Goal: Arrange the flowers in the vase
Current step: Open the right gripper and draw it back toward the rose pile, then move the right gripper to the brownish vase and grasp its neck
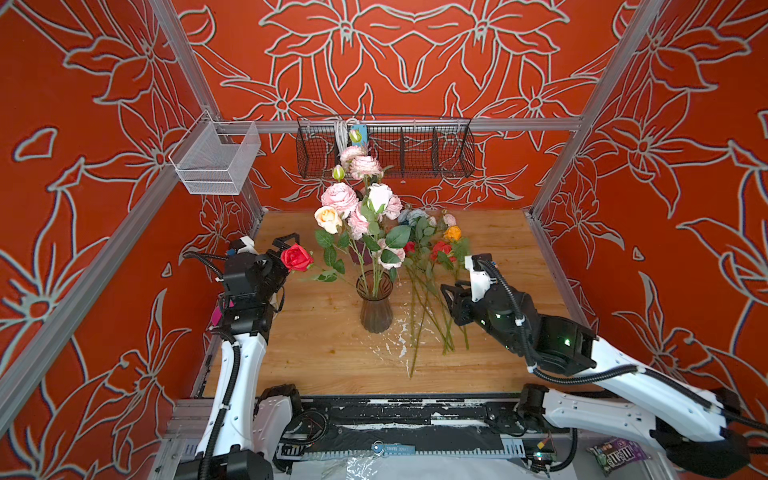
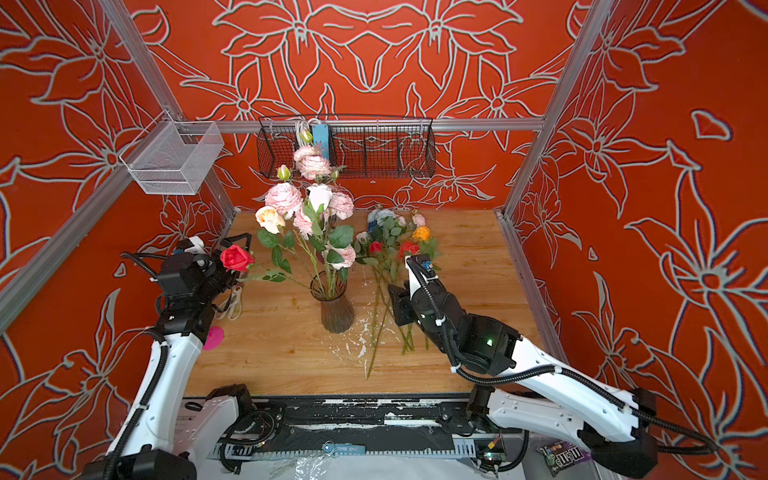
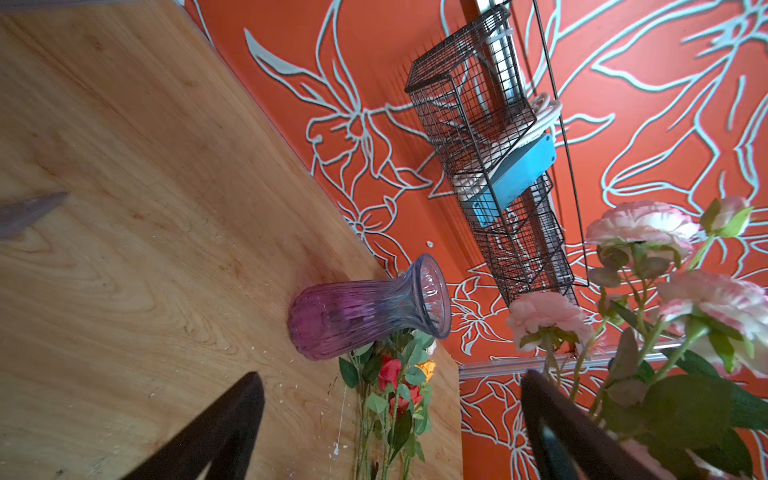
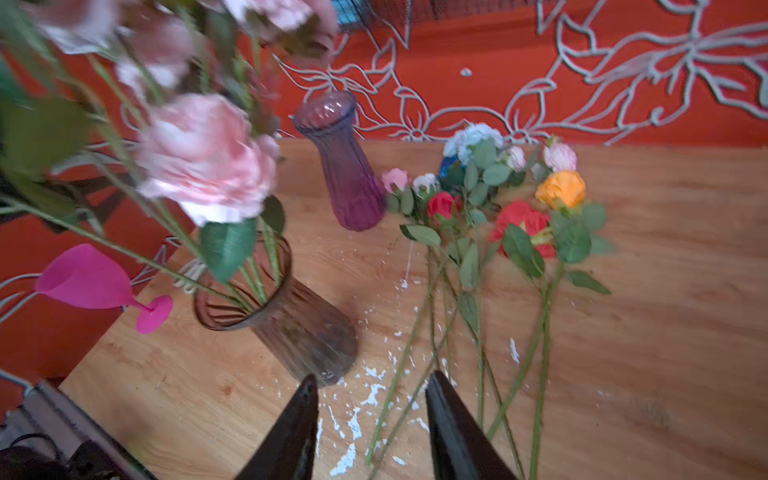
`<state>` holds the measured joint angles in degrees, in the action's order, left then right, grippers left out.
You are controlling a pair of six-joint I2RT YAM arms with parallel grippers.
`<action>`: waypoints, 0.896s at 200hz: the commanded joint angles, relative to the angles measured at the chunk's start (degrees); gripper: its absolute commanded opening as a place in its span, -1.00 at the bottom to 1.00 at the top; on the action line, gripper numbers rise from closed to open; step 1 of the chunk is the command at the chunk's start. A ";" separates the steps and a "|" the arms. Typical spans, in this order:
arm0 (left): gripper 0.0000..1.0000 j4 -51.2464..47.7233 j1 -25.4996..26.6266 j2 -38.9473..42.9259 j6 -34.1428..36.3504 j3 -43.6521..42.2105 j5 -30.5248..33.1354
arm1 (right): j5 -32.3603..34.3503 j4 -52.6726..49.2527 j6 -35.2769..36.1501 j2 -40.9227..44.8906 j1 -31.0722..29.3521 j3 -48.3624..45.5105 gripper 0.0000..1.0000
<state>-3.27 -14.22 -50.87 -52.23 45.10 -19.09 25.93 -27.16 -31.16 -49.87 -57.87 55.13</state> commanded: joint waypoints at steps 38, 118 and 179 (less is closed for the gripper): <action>0.94 -6.38 -0.20 5.02 6.10 -1.35 6.52 | -9.59 2.03 -5.14 1.05 9.58 -4.04 -0.10; 0.94 -19.49 -0.25 15.37 10.58 -4.17 0.66 | -15.82 2.31 -5.35 -4.19 11.64 -0.67 -0.03; 0.93 -29.12 -0.24 15.31 16.80 -4.49 -5.90 | -24.57 -1.22 -8.98 -17.02 11.65 10.55 -0.09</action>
<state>-26.70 -14.26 -35.55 -39.00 40.60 -21.63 6.72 -26.70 -36.93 -62.11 -46.54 60.23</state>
